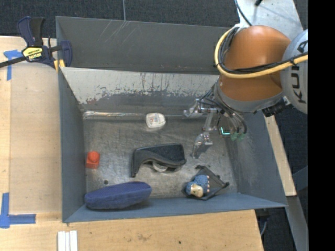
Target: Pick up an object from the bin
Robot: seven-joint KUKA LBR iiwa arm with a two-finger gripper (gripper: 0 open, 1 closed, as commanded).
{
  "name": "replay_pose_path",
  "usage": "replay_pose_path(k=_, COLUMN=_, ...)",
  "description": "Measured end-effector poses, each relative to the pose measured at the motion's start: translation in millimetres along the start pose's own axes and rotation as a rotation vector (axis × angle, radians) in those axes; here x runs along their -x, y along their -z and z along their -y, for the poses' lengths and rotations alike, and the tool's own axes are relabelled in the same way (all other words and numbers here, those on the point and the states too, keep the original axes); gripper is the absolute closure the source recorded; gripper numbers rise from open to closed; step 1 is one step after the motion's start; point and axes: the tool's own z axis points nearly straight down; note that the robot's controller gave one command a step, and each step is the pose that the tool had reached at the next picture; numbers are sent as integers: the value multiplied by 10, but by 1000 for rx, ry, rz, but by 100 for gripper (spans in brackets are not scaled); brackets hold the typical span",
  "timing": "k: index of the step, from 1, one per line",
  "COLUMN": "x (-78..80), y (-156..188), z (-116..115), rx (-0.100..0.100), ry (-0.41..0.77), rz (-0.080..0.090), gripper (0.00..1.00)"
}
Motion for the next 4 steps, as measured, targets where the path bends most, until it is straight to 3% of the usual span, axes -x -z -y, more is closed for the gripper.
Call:
replay_pose_path(k=1, x=156, y=-1128, z=-111, rx=-2, ry=162, rz=-2, gripper=0)
replay_pose_path(k=2, x=186, y=-1109, z=-110, rx=-2, ry=160, rz=18, gripper=100)
replay_pose_path(k=3, x=191, y=-1107, z=-114, rx=-1, ry=159, rz=20, gripper=0)
replay_pose_path(k=4, x=179, y=-1111, z=-108, rx=-2, ry=158, rz=15, gripper=100)
